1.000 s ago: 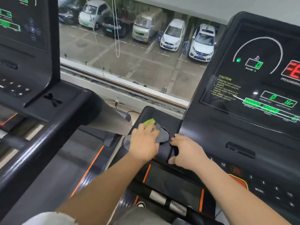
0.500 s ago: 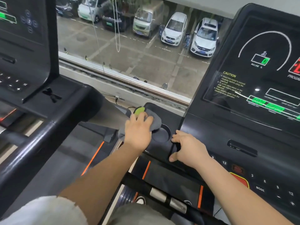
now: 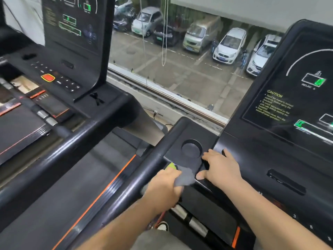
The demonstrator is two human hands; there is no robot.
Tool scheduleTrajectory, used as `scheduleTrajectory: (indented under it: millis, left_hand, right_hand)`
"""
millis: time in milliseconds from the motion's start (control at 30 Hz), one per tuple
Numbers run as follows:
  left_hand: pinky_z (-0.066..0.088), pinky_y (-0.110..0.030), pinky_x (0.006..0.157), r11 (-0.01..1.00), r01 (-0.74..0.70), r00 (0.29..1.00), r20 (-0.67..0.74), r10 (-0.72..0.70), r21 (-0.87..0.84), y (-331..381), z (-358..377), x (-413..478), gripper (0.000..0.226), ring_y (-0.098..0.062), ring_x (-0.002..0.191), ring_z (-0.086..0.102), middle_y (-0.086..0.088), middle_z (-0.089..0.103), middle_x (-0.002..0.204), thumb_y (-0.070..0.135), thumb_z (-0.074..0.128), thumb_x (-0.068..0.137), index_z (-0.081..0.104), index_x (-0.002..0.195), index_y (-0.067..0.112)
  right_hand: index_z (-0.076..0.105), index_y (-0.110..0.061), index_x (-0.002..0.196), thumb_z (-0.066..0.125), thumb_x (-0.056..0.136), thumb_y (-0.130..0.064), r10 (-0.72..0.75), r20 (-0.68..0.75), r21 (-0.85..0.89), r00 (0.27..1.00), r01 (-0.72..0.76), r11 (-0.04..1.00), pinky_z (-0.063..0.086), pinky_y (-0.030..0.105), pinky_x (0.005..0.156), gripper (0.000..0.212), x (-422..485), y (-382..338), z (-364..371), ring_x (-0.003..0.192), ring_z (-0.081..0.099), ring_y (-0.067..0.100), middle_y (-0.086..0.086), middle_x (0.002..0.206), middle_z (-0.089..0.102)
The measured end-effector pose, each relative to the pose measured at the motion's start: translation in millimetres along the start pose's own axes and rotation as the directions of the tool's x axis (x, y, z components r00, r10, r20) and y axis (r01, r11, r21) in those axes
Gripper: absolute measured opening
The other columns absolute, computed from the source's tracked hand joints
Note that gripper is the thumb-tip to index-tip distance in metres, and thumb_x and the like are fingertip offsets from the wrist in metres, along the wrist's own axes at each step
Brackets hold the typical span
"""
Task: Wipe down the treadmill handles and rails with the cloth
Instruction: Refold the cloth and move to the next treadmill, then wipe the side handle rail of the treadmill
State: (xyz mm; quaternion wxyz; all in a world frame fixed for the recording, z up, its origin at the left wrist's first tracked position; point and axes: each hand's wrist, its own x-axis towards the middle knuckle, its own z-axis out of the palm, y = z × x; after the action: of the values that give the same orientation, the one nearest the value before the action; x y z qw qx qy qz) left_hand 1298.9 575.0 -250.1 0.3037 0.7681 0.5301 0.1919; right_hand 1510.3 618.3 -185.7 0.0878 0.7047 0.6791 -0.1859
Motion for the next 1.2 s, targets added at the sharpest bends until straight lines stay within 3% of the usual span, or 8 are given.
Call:
scheduleTrajectory:
  millis: [200, 333, 533, 667, 767, 1000, 1100, 1200]
  left_hand:
    - [0.053, -0.021, 0.076, 0.681, 0.431, 0.868, 0.067, -0.492, -0.591, 42.2, -34.4, -38.7, 0.020, -0.001, 0.097, 0.066, 0.012, 0.071, 0.115, 0.032, 0.055, 0.103, 0.062, 0.122, 0.033]
    - [0.056, -0.035, 0.098, 0.512, 0.427, 0.731, -0.049, -0.680, -0.745, 54.5, -35.9, -62.1, 0.010, -0.010, 0.106, 0.070, 0.009, 0.074, 0.112, 0.031, 0.063, 0.102, 0.066, 0.110, 0.036]
    - [0.061, -0.034, 0.077, 0.456, 0.391, 0.781, 0.026, -0.624, -0.799, 82.9, -63.5, -72.7, 0.020, -0.022, 0.087, 0.075, -0.007, 0.078, 0.098, 0.027, 0.053, 0.103, 0.073, 0.103, 0.025]
    - [0.055, -0.028, 0.083, 0.301, 0.384, 0.857, 0.215, -0.469, -0.873, 84.3, -76.3, -69.4, 0.028, -0.014, 0.098, 0.074, -0.005, 0.078, 0.112, 0.025, 0.049, 0.106, 0.072, 0.121, 0.022]
    - [0.047, -0.043, 0.111, 0.164, 0.397, 0.891, 0.336, -0.306, -0.903, 69.7, -89.2, -67.2, 0.040, -0.018, 0.127, 0.064, 0.002, 0.070, 0.134, 0.034, 0.043, 0.107, 0.064, 0.138, 0.021]
    - [0.053, -0.038, 0.086, 0.508, 0.382, 0.772, -0.036, -0.634, -0.772, 21.8, -118.1, -56.6, 0.017, -0.019, 0.092, 0.066, 0.004, 0.072, 0.093, 0.030, 0.061, 0.092, 0.075, 0.091, 0.021]
    - [0.049, -0.031, 0.084, 0.597, 0.403, 0.734, -0.145, -0.664, -0.694, 3.0, -118.9, -63.2, 0.020, -0.017, 0.092, 0.060, -0.005, 0.067, 0.100, 0.025, 0.054, 0.097, 0.070, 0.089, 0.015]
    - [0.046, -0.024, 0.086, 0.650, 0.397, 0.729, -0.208, -0.652, -0.647, -2.7, -112.4, -54.9, 0.020, -0.010, 0.095, 0.061, 0.001, 0.067, 0.100, 0.022, 0.052, 0.099, 0.069, 0.089, 0.016]
  right_hand:
    - [0.068, -0.028, 0.097, 0.050, 0.102, -0.047, -0.092, -0.200, 0.238, 0.976, 0.139, 0.961, 0.045, 0.035, 0.096, 0.028, -39.3, -23.9, 14.6, 0.115, 0.057, 0.018, -0.009, 0.110, 0.065]
    - [0.066, -0.007, 0.078, 0.050, 0.103, -0.048, -0.088, -0.093, 0.809, 0.992, 0.127, 0.573, 0.050, 0.033, 0.074, 0.051, -76.6, -54.3, 38.8, 0.078, 0.065, 0.021, 0.007, 0.078, 0.068]
    - [0.064, -0.038, 0.126, 0.065, 0.098, -0.042, -0.263, 0.109, 0.972, 0.959, -0.047, 0.231, 0.052, 0.027, 0.099, 0.029, -110.2, -87.4, 46.9, 0.114, 0.067, 0.005, -0.012, 0.117, 0.074]
    - [0.061, -0.026, 0.129, 0.078, 0.089, -0.018, -0.202, 0.007, 0.997, 0.979, 0.009, 0.076, 0.058, 0.023, 0.078, 0.044, -106.7, -90.2, 23.4, 0.103, 0.074, 0.011, -0.004, 0.111, 0.077]
    - [0.064, -0.027, 0.120, 0.083, 0.085, -0.023, -0.105, -0.017, 0.989, 0.994, 0.032, 0.141, 0.057, 0.023, 0.073, 0.040, -96.5, -97.0, 20.2, 0.095, 0.075, 0.010, -0.003, 0.105, 0.078]
    - [0.062, -0.022, 0.125, 0.056, 0.104, -0.032, 0.376, -0.160, 0.982, 0.913, 0.108, 0.155, 0.049, 0.027, 0.080, 0.024, -56.2, -125.5, 6.2, 0.087, 0.061, 0.001, -0.009, 0.100, 0.067]
    - [0.051, -0.025, 0.113, 0.053, 0.103, -0.030, 0.268, -0.379, 0.844, 0.886, 0.212, 0.493, 0.045, 0.030, 0.074, 0.012, -34.4, -121.5, -22.9, 0.088, 0.061, 0.018, -0.001, 0.099, 0.062]
    - [0.042, -0.016, 0.140, 0.058, 0.091, -0.017, -0.033, -0.470, 0.385, 0.882, 0.238, 0.892, 0.045, 0.047, 0.103, 0.051, 0.1, -127.0, -23.9, 0.130, 0.047, 0.038, 0.019, 0.148, 0.044]
